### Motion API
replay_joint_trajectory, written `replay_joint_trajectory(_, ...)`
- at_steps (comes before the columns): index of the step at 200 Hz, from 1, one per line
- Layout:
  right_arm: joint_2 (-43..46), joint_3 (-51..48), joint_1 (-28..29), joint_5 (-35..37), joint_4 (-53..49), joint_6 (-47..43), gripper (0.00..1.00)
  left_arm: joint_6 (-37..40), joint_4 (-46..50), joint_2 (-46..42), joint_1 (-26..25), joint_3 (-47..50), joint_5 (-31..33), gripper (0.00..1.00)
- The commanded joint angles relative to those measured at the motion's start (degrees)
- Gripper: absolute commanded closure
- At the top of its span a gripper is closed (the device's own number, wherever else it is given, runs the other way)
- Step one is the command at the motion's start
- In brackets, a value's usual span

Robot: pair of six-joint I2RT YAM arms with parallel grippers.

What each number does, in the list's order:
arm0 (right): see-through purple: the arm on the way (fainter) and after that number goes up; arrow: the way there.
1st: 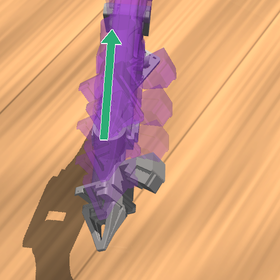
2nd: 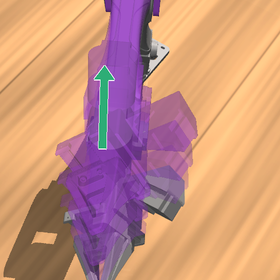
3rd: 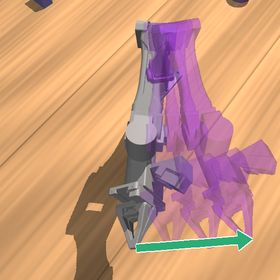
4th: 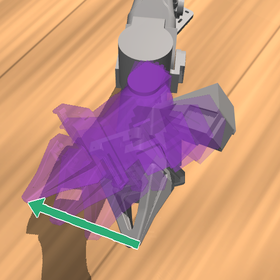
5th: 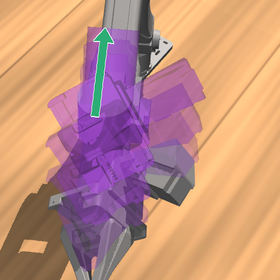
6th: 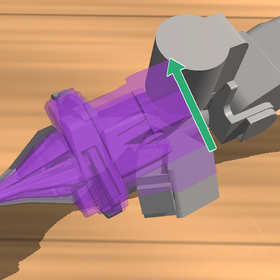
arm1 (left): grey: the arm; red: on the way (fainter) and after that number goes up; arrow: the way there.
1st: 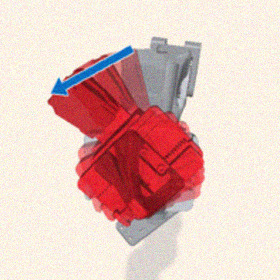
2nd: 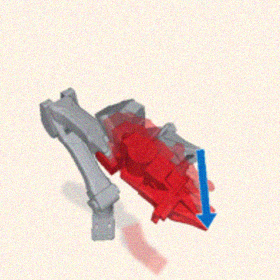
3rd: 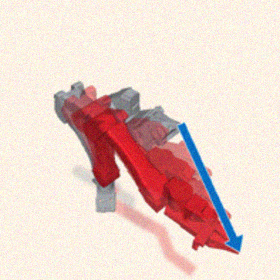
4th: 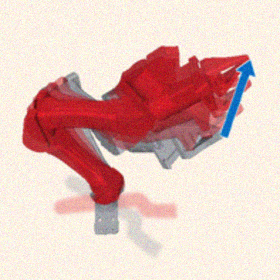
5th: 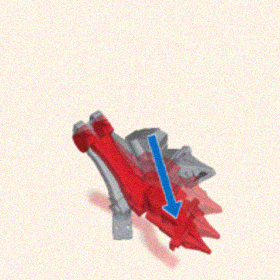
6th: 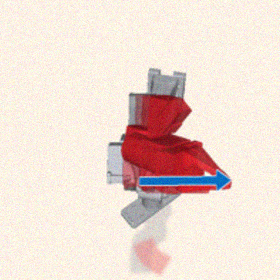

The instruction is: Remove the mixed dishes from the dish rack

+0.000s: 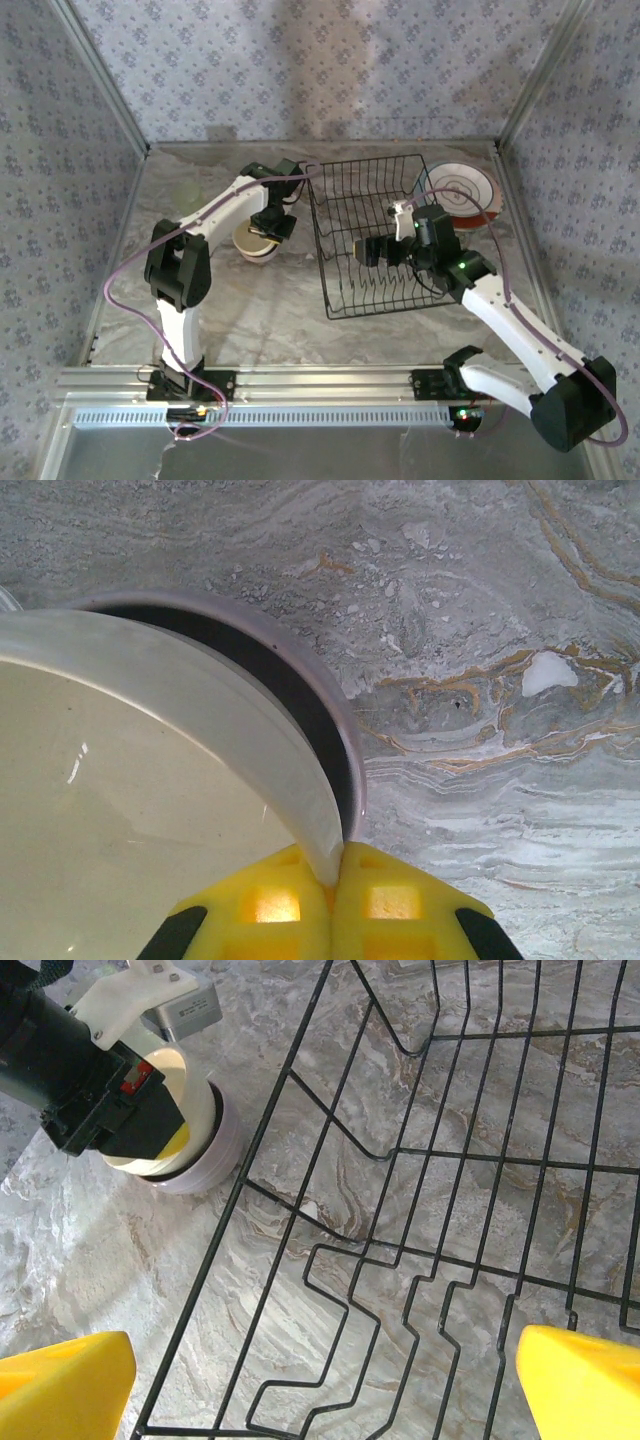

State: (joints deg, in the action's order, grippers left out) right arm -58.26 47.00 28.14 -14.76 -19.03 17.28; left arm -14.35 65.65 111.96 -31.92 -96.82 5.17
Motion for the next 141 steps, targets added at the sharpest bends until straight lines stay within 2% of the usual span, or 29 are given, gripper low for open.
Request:
replay_joint_trajectory(1, -0.44, -0.16, 1.07, -0.06, 1.24, -1.18, 0.0, 0.87, 1.41, 1.02, -0.31, 0.08, 0.73, 1.0)
replay_joint_trajectory(106, -1.33, -0.78, 2.77, -1.69, 3.23, -1.27, 0.0, 0.9, 1.06, 2.03, -0.89, 0.01, 0.52, 0.94)
replay_joint_trajectory(141, -1.33, -0.8, 2.87, -1.45, 3.07, -1.29, 0.0, 0.9, 1.15, 1.89, -0.88, -0.16, 0.54, 0.87)
